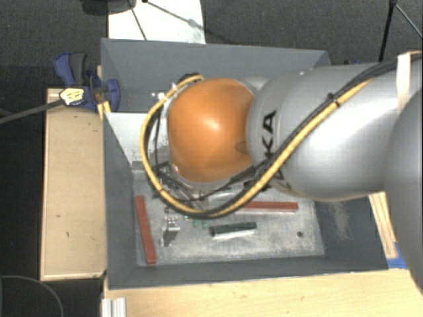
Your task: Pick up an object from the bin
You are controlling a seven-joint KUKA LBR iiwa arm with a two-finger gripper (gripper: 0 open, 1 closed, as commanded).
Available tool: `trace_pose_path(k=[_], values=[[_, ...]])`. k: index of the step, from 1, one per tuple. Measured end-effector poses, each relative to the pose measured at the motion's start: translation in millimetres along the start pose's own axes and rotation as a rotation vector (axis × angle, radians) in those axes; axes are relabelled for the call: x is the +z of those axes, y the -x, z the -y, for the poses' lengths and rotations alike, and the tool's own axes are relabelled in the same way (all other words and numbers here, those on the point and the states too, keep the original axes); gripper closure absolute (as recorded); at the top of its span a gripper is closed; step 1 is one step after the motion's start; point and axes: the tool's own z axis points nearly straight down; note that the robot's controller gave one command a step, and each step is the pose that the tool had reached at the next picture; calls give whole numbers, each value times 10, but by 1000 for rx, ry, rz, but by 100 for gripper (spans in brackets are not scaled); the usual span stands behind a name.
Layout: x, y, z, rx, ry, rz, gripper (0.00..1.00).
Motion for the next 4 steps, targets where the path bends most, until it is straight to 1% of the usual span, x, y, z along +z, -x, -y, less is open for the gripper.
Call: trace_pose_path(k=[1, 2, 3, 4], values=[[-37, 22, 12, 6, 2, 7, 0], [566, 288, -30, -124, 2, 11, 0], [659, 625, -43, -411, 0, 8, 0], [909, 656, -58, -577, -1, 8, 0]])
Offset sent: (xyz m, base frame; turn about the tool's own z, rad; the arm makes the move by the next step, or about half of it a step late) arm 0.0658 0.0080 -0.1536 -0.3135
